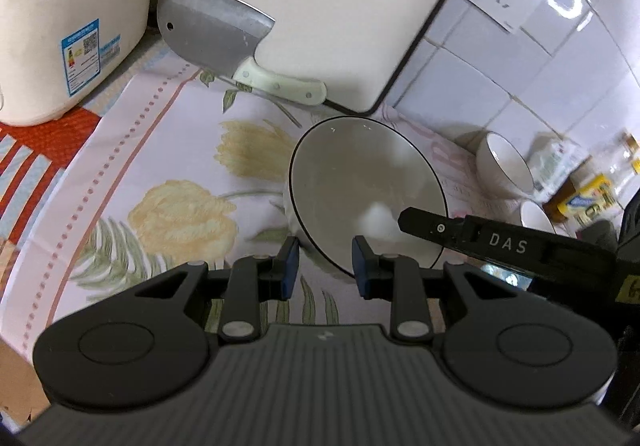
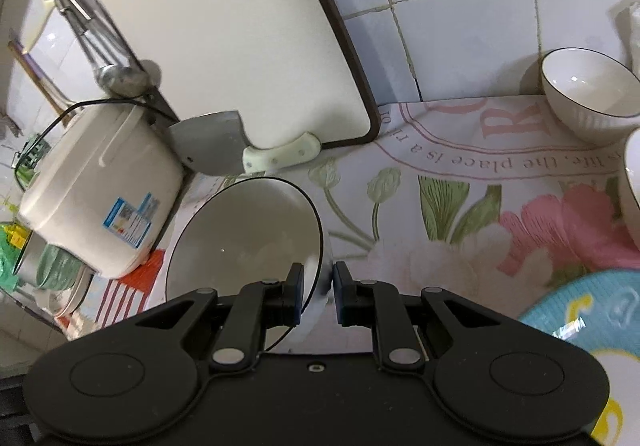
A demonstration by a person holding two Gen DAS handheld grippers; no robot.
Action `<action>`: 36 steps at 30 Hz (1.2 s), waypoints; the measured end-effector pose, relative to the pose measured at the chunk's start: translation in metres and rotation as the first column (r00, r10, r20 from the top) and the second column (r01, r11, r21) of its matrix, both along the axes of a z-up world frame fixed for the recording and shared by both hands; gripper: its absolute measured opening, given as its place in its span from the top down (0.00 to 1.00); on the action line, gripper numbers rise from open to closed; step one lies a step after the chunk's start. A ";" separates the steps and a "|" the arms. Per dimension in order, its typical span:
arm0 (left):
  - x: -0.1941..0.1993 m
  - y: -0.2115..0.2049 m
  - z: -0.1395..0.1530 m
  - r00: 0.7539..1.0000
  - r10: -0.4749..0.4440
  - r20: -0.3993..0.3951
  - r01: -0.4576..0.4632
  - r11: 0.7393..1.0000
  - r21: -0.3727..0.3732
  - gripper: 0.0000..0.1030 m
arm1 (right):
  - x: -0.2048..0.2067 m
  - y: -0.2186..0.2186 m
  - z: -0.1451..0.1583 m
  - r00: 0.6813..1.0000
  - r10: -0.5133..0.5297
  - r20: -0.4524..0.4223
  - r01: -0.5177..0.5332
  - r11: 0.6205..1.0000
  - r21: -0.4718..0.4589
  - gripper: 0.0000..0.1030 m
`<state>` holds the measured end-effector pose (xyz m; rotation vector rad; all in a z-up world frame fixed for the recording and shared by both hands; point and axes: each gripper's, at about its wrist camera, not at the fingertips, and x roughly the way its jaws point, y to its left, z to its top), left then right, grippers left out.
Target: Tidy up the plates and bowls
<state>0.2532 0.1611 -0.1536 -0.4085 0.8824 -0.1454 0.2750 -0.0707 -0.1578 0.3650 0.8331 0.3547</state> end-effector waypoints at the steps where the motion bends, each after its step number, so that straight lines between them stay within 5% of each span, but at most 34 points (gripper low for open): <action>1: -0.005 0.000 0.001 1.000 -0.008 -0.003 0.008 1.000 0.001 0.74 | -0.005 -0.001 0.001 1.000 0.001 -0.001 -0.001 1.000 0.002 0.81; 14: -0.051 -0.007 -0.010 0.996 -0.083 -0.027 0.084 0.996 0.039 0.74 | -0.062 -0.009 -0.022 0.996 -0.048 -0.073 0.052 0.997 0.051 0.81; 17: -0.063 -0.017 -0.017 0.994 -0.108 0.012 0.106 0.986 0.128 0.74 | -0.068 -0.009 -0.034 0.994 -0.051 -0.094 0.057 0.996 0.066 0.81; 36: -0.052 -0.015 -0.037 0.995 -0.059 -0.084 0.069 0.991 0.116 0.74 | -0.077 0.006 -0.040 0.996 0.074 0.047 -0.068 0.991 -0.116 0.75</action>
